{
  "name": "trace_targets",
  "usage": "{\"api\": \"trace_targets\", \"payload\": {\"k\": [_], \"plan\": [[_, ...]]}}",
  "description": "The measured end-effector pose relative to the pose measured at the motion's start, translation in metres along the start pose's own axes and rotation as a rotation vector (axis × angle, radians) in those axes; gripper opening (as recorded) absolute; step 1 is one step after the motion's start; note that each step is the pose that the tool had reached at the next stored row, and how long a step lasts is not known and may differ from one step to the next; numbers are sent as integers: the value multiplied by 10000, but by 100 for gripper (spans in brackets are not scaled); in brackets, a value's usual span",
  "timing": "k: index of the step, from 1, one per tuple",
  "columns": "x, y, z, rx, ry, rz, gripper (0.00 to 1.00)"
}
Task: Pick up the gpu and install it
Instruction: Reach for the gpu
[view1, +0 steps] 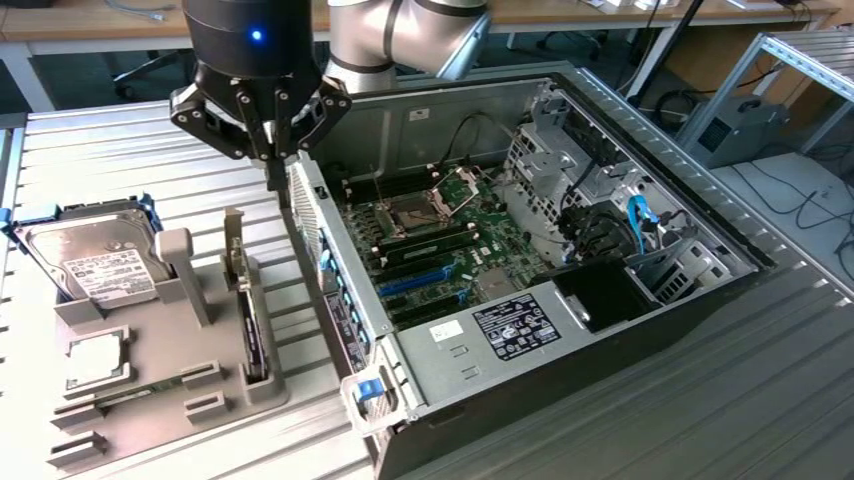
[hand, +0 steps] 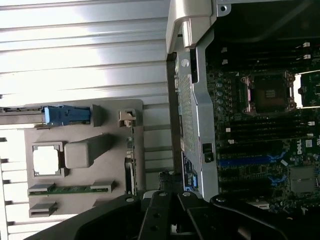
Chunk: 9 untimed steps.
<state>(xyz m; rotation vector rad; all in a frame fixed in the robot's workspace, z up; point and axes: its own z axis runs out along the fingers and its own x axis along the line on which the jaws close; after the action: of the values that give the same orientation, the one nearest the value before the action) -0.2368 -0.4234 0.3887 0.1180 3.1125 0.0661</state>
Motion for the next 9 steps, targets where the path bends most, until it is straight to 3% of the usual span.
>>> {"api": "trace_targets", "payload": {"k": [9], "plan": [[34, -112, 2, 0, 0, -1, 11]]}}
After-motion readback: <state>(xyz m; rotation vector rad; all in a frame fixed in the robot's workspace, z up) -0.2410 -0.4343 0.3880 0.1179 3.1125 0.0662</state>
